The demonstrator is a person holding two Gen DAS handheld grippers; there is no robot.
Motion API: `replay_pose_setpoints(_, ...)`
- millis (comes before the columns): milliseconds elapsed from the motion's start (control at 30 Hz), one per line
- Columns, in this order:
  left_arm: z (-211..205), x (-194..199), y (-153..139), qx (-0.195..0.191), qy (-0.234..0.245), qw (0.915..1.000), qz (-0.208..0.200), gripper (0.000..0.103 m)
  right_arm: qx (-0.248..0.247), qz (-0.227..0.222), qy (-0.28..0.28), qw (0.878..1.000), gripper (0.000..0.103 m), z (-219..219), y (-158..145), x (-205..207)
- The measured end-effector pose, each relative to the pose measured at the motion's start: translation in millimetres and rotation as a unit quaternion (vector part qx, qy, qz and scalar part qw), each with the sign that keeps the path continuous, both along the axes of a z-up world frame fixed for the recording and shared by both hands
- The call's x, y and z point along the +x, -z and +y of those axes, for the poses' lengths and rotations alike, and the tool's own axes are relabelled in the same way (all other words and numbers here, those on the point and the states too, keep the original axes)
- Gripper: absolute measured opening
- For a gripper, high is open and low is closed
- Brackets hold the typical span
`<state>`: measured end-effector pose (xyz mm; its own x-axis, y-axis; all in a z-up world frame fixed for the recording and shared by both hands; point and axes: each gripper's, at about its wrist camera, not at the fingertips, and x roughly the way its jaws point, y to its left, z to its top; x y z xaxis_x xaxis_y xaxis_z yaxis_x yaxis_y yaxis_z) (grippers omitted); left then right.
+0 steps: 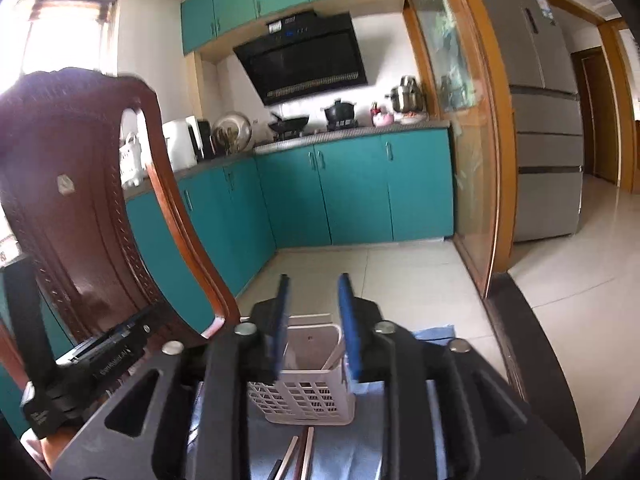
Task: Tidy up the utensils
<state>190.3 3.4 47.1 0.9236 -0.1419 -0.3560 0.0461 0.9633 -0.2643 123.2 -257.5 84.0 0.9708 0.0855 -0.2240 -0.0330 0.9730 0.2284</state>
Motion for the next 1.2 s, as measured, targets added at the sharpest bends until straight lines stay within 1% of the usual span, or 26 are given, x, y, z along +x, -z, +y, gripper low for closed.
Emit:
replay_pose_setpoints(33,1.4,-7.7,1.1,0.002,0.002,1.0000,0.001,0.033,0.004,-0.008,0.000,1.000,0.034,-2.9,1.3,-12.1)
replay_pose_setpoints(100,2.8,-25.0,8.7,0.009,0.006,0.9999,0.009,0.037,0.011,-0.013,-0.002,1.000,0.034,-10.5,9.8,-35.9)
replay_pose_setpoints(133,1.3,-32.2,17.4,0.017,0.011,0.9996,0.019,0.037,0.016,-0.006,-0.004,1.000,0.034,-14.1,18.9,-45.5)
replay_pose_setpoints(200,-5.3,-43.7,48.3,0.049,0.028,0.9966,0.060,0.037,0.022,0.031,-0.003,0.999,0.034,-17.2,45.7,-52.0)
replay_pose_setpoints(233,-8.5,-45.5,61.3,0.060,0.035,0.9946,0.078,0.037,0.019,0.061,-0.006,0.998,0.034,-15.9,61.1,-48.2)
replay_pose_setpoints(267,-12.8,-48.0,85.6,0.076,0.048,0.9896,0.112,0.037,0.013,0.111,-0.013,0.994,0.034,-12.4,84.6,-37.3)
replay_pose_setpoints(300,-15.0,-48.6,99.9,0.080,0.054,0.9864,0.133,0.037,0.009,0.158,-0.017,0.987,0.034,-8.5,104.8,-25.6)
replay_pose_setpoints(333,-16.1,-49.9,116.4,0.077,0.061,0.9822,0.160,0.037,0.010,0.219,-0.024,0.975,0.034,-4.0,131.6,-11.0)
replay_pose_setpoints(367,-16.5,-52.0,135.2,0.069,0.068,0.9758,0.196,0.037,0.015,0.258,-0.034,0.965,0.034,-0.2,150.4,-1.2)
replay_pose_setpoints(400,-16.7,-53.7,145.8,0.063,0.072,0.9716,0.216,0.037,0.031,0.301,-0.054,0.952,0.034,5.3,174.5,9.6)
replay_pose_setpoints(433,-17.5,-55.6,152.9,0.061,0.074,0.9685,0.230,0.037,0.042,0.328,-0.068,0.941,0.034,11.8,192.7,17.1)
replay_pose_setpoints(467,-20.1,-59.9,161.2,0.066,0.079,0.9649,0.242,0.037,0.046,0.344,-0.073,0.935,0.034,17.6,203.0,21.3)
replay_pose_setpoints(567,-24.0,-68.2,170.8,0.082,0.086,0.9607,0.251,0.038,0.039,0.362,-0.086,0.927,0.034,33.8,215.1,27.6)
replay_pose_setpoints(633,-24.5,-68.6,172.6,0.083,0.090,0.9595,0.254,0.041,0.019,0.369,-0.095,0.924,0.034,46.5,216.4,32.4)
replay_pose_setpoints(733,-23.8,-67.5,176.0,0.081,0.093,0.9581,0.259,0.042,-0.002,0.378,-0.102,0.920,0.034,60.0,219.2,37.2)
replay_pose_setpoints(800,-21.5,-74.2,181.6,0.080,0.094,0.9573,0.262,0.043,-0.020,0.388,-0.097,0.916,0.034,64.8,224.7,36.8)
replay_pose_setpoints(1100,-10.0,-73.7,189.1,0.072,0.090,0.9564,0.268,0.046,-0.092,0.382,-0.064,0.917,0.034,81.3,227.3,44.9)
replay_pose_setpoints(1167,-8.8,-73.6,190.1,0.071,0.089,0.9562,0.270,0.046,-0.096,0.378,-0.054,0.919,0.019,80.4,227.9,44.5)
replay_pose_setpoints(1200,-8.1,-73.8,190.1,0.071,0.088,0.9562,0.270,0.046,-0.092,0.378,-0.051,0.920,0.006,77.6,228.1,43.8)
